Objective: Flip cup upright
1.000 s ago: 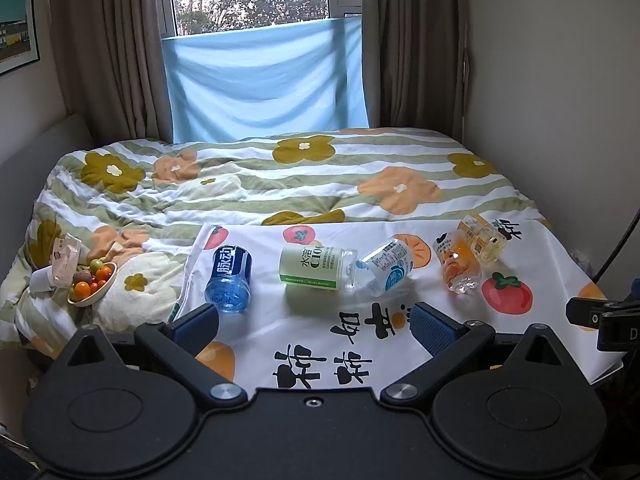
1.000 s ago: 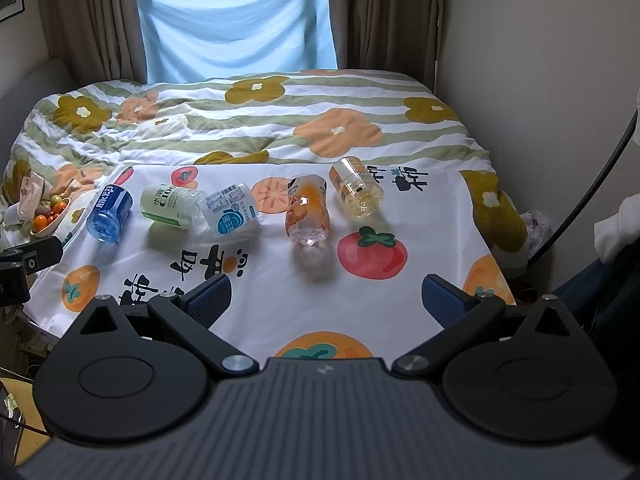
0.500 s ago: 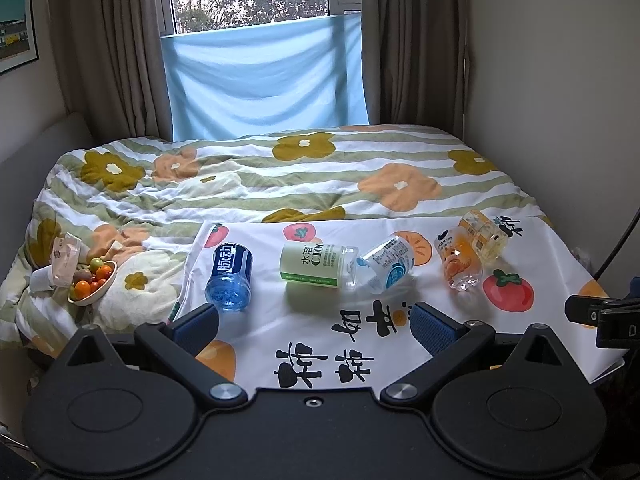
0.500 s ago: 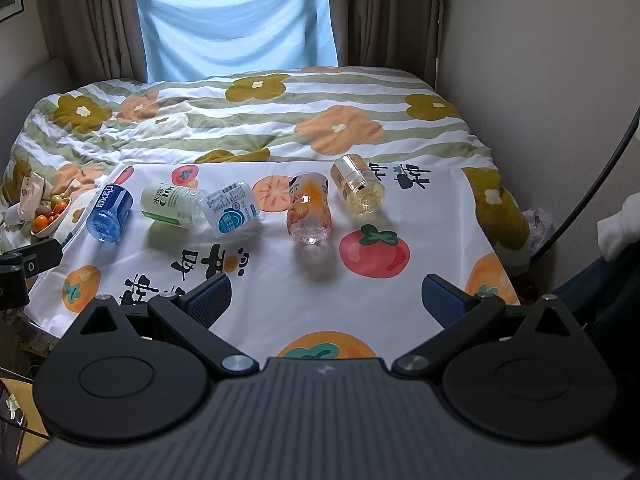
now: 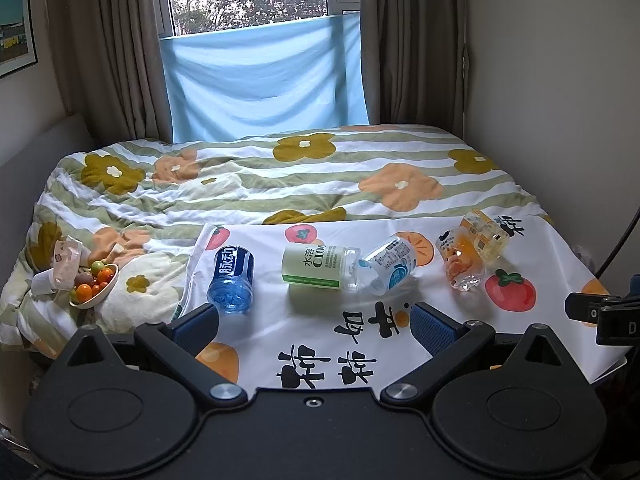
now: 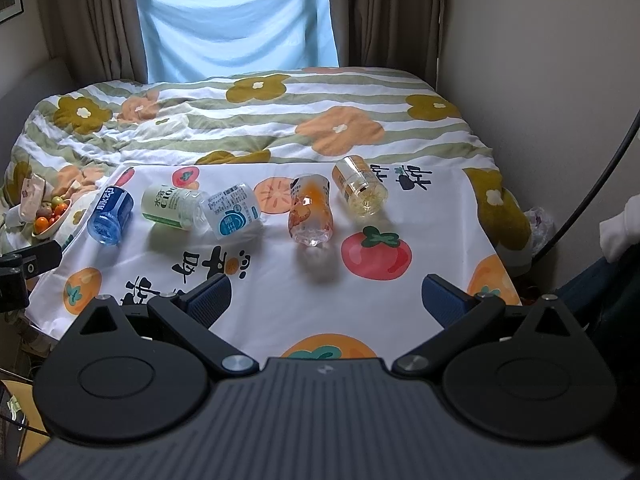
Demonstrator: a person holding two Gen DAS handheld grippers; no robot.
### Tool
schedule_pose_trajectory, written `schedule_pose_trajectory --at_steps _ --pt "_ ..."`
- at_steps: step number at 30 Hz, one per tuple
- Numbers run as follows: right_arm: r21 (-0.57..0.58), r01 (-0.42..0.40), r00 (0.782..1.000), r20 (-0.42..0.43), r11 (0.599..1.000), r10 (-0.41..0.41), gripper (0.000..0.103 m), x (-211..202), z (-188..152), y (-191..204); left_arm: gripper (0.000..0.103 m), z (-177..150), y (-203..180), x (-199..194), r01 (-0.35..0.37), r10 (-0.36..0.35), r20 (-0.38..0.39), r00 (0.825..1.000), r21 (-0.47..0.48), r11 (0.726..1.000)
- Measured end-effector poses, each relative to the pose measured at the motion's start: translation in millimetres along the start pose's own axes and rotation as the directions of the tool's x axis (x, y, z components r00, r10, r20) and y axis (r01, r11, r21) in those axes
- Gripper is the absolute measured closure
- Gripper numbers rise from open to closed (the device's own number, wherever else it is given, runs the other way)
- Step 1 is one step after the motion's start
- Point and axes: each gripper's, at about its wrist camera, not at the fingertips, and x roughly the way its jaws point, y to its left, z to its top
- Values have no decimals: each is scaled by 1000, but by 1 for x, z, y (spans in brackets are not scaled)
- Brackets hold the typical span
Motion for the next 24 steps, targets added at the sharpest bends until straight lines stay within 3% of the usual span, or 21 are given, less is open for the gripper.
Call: schedule_pose_trajectory --at_steps 13,24 --pt "-39 -12 1000 -27 999 11 0 8 6 6 0 7 7 7 -24 23 -18 1000 -22 999" --pt "-170 -142 988 -87 975 129 0 59 42 36 0 7 33 31 -75 70 -75 995 -68 995"
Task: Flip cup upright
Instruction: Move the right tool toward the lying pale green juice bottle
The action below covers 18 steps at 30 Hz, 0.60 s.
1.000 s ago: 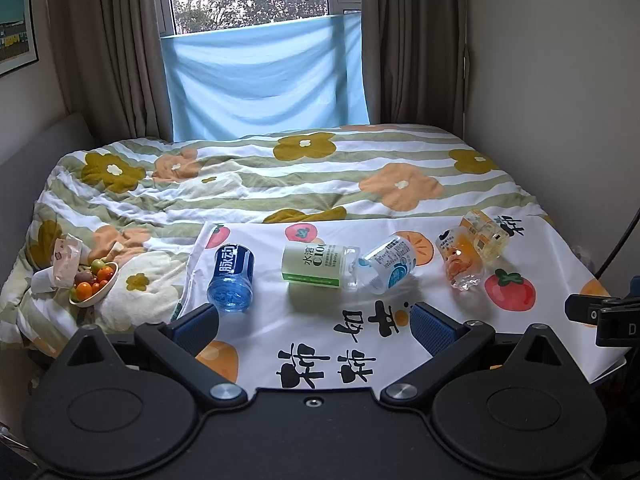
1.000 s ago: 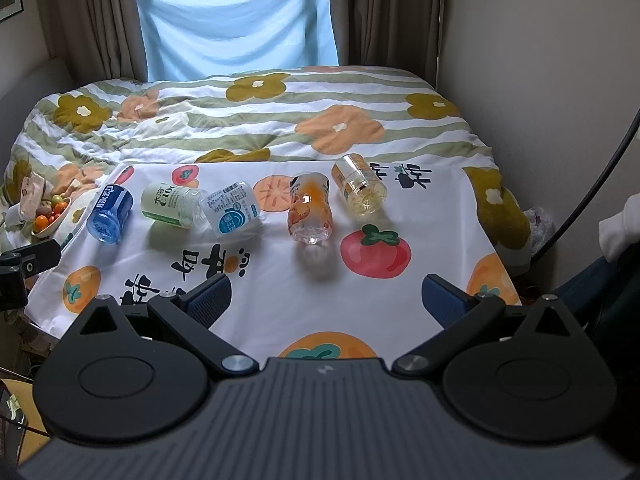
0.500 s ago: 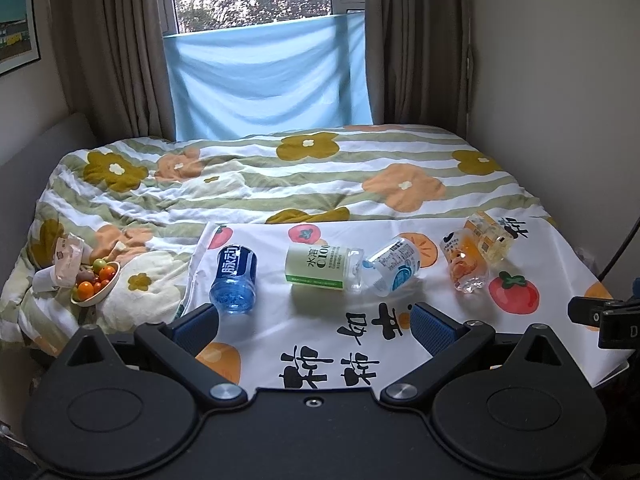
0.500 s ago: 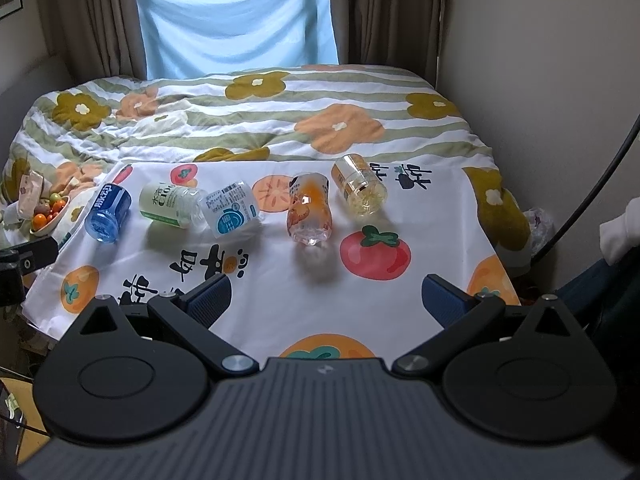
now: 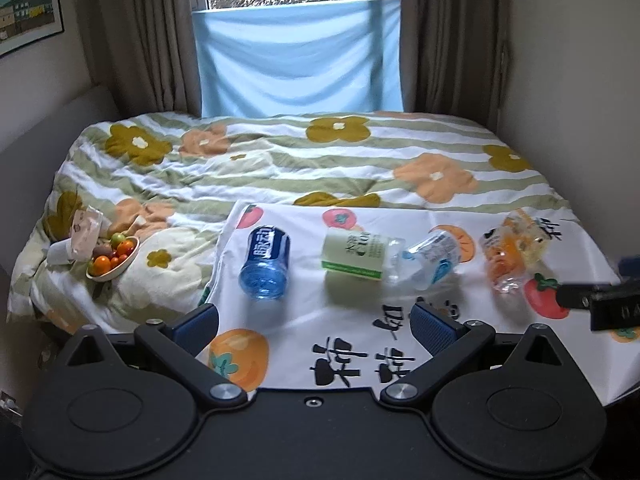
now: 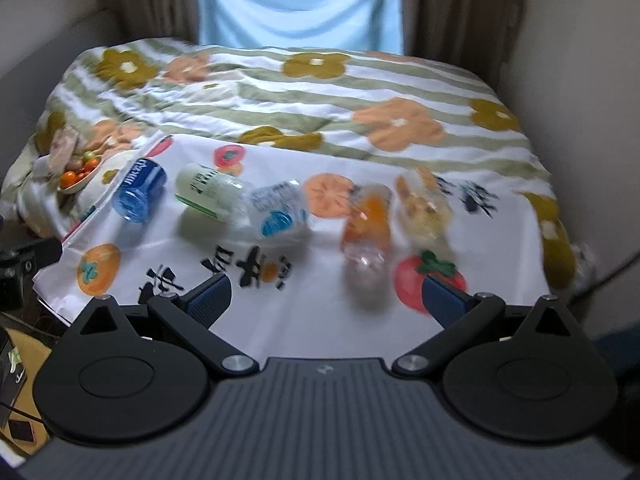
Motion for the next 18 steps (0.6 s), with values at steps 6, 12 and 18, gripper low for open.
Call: schedule_pose_trajectory --at_steps 6,12,18 --pt "-104 -100 995 -12 989 100 0 49 32 20 0 4 13 29 -16 16 -31 999 -4 1000" --pt "-213 -184 983 -25 960 183 0 106 55 45 0 4 26 68 -5 5 -70 998 -5 1000" --pt "-326 -251 968 -73 911 240 0 161 75 71 0 -1 34 106 24 -23 -110 994 9 1000"
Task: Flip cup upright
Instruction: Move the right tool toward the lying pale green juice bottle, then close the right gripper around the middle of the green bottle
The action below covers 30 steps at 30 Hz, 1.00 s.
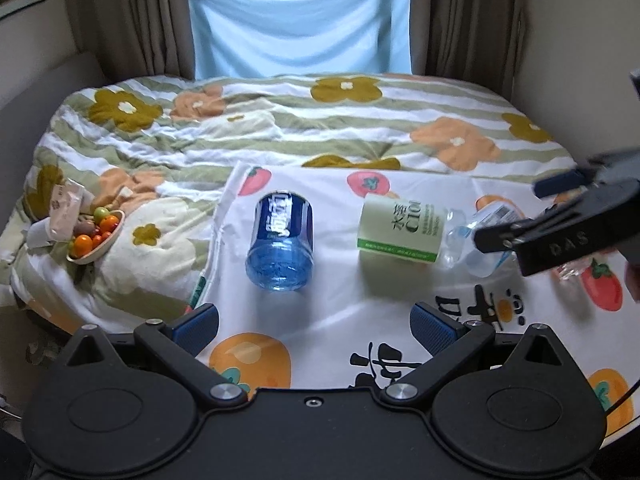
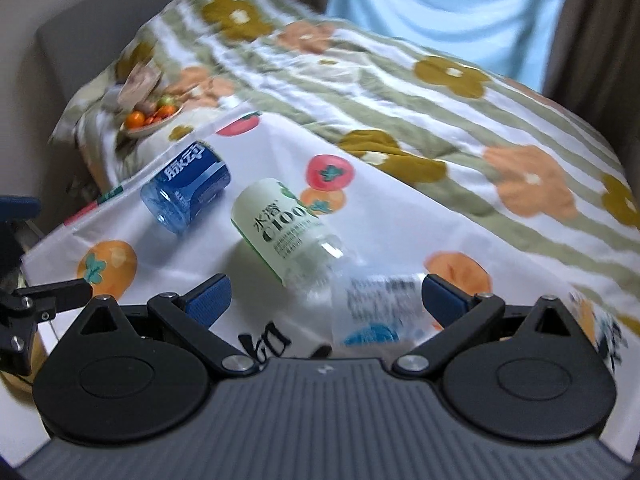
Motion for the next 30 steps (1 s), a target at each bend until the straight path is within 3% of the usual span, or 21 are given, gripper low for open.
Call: schedule_pose_trajectory --at_steps 6,12,17,20,22,30 --pt "-162 -61 998 -45 985 54 0 47 17 14 0 -1 6 30 33 -33 -38 999 -1 999" --pt "-238 -114 991 -98 965 93 0 89 30 19 0 0 7 45 51 -51 -55 997 2 999" --pt "-320 -115 987 -141 940 72 0 106 35 30 0 -1 7 50 59 -58 -62 996 6 998" --pt "-343 -126 984 -166 931 72 5 114 37 33 0 -2 8 53 60 -59 -66 996 12 998" --pt "-346 -132 981 -180 929 72 16 119 38 34 0 -2 8 54 61 -60 -68 996 13 998" --pt "-315 -134 983 -162 940 85 19 119 41 40 0 -3 7 57 59 -58 -73 996 12 998"
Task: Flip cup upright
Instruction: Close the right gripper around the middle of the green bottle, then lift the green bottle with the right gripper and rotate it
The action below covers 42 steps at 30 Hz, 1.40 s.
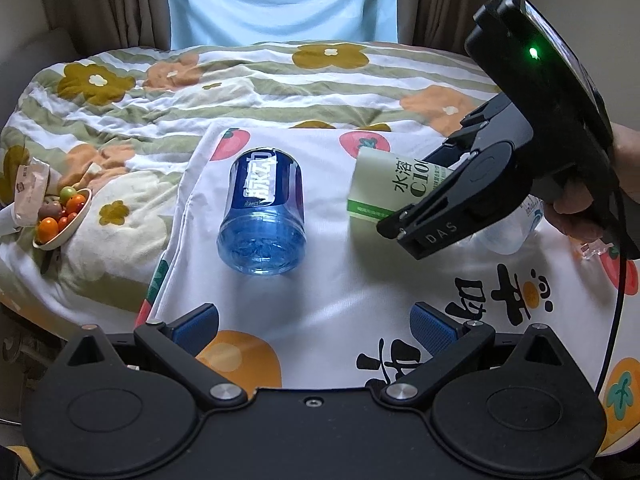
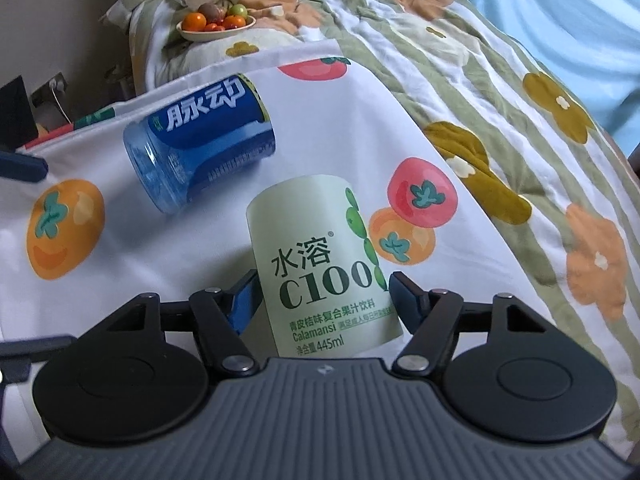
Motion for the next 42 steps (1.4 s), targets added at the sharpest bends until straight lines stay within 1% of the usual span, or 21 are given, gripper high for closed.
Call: schedule_pose_trajectory --at_steps 5,15,19,27,32,34,38,40,42 --pt "37 -11 1000 -3 999 11 21 -4 3 3 0 0 0 -1 0 0 1 1000 0 1000" --pt "98 -75 997 -12 992 77 24 -19 6 12 0 -3 0 -13 -1 1 9 1000 0 1000" --pt "113 -78 996 -21 991 81 25 -26 5 16 0 -7 0 -19 2 -2 7 1000 3 1000" --pt "197 -106 991 -60 975 120 25 -53 -6 17 0 -13 -1 -35 3 -4 13 1000 11 1000" --pt "293 -125 986 -71 948 151 25 -80 -21 18 0 -18 -4 -47 10 -11 22 1000 21 1000" --pt "328 -119 986 -73 937 150 24 -91 -30 19 0 -20 -6 -50 14 -15 23 1000 26 1000" --pt "404 -82 985 -105 911 135 24 -108 -57 21 0 -24 -13 -56 26 -26 19 999 41 999" --pt "435 -57 984 -126 899 123 24 -115 -76 20 0 -26 -18 -58 35 -36 19 999 50 998" --pt "479 -25 982 -153 878 111 24 -120 -96 18 0 -27 -24 -60 46 -47 19 999 61 997"
